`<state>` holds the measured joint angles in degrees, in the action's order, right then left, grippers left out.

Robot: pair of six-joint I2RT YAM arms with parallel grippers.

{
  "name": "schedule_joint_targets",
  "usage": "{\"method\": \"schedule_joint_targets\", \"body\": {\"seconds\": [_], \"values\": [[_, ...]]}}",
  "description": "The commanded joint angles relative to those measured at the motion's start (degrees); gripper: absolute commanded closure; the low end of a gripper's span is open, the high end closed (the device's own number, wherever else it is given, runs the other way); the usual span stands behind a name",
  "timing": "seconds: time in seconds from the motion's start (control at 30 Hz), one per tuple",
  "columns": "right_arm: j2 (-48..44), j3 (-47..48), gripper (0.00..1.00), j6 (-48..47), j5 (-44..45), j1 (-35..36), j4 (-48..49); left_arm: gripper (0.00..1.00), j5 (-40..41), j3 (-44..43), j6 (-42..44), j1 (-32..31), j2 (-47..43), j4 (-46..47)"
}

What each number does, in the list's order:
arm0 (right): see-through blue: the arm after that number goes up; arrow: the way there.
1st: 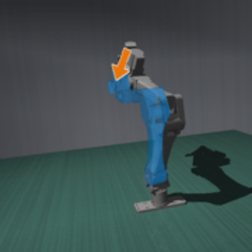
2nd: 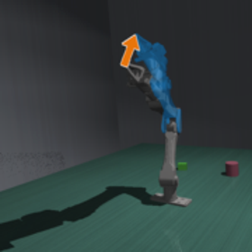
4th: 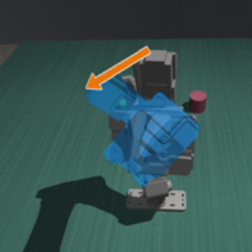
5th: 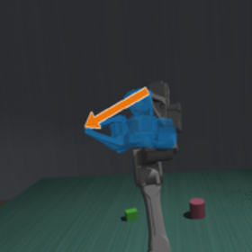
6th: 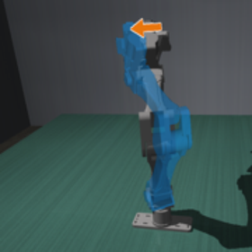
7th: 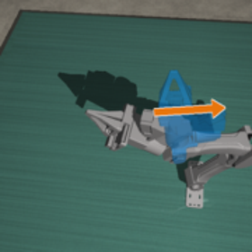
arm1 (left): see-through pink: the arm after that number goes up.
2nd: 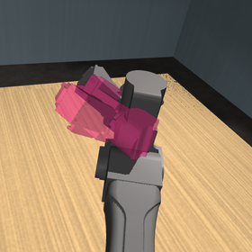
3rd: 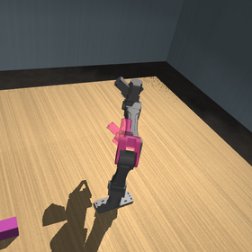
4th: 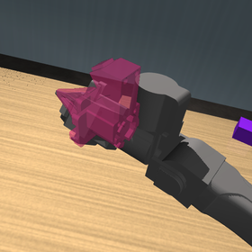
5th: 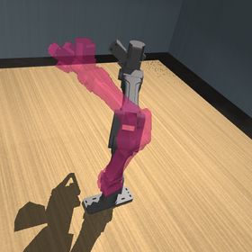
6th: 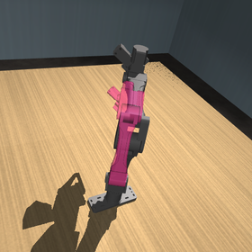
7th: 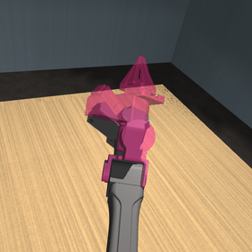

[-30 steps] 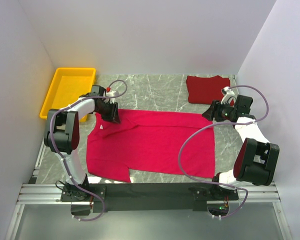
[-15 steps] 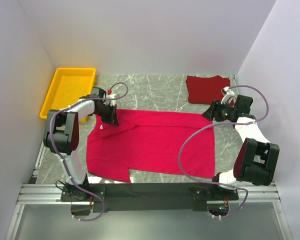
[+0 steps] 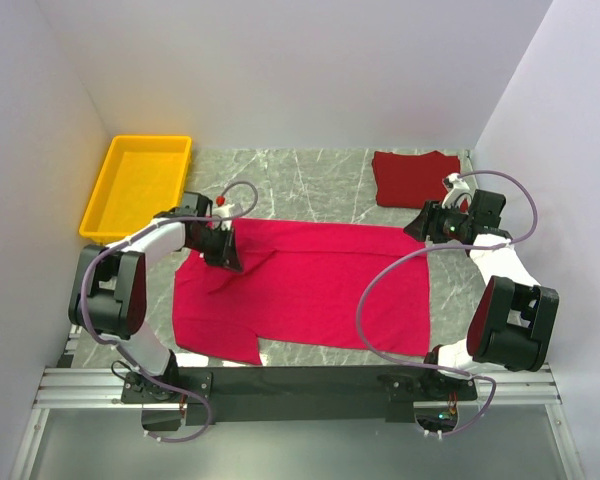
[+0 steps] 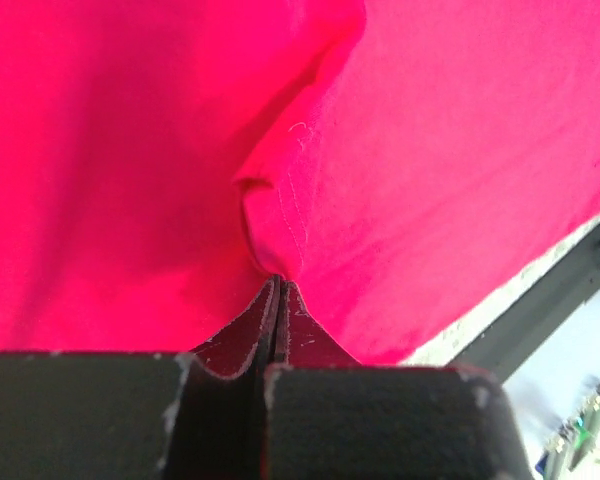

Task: Fold and stack the t-shirts
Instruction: Fold the tshirt

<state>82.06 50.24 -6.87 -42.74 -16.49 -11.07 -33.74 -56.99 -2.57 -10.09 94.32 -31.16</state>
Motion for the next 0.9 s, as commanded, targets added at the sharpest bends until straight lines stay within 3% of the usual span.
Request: {"method": "schedule_joint_targets", "body": {"seconds": [0.0, 0.57, 0.63, 0.77, 0.87], "values": [[-1.73, 0.47, 0.35, 0.55, -0.68, 0.06, 1.67, 0.99, -2.74, 1.71, -1.21, -1.16, -1.6, 0.31], [-2.08, -0.05, 0.35, 0.46, -0.76, -0.03, 2.02, 0.98, -2.22, 0.39, -0.42, -3.8, -1.33, -1.45], [-1.99, -0.14, 0.35, 0.37, -0.76, -0.03, 1.93, 0.88, -1.77, 0.39, -0.51, -3.8, -1.69, -1.97], [-1.73, -0.05, 0.35, 0.19, -0.59, -0.03, 1.76, 0.56, -0.81, -0.31, -0.6, -3.8, -4.84, -2.24], [-1.73, -0.05, 0.35, 0.11, -0.41, -0.12, 1.93, 0.47, 1.74, -1.1, -2.26, -3.8, -9.5, 0.29]]}}
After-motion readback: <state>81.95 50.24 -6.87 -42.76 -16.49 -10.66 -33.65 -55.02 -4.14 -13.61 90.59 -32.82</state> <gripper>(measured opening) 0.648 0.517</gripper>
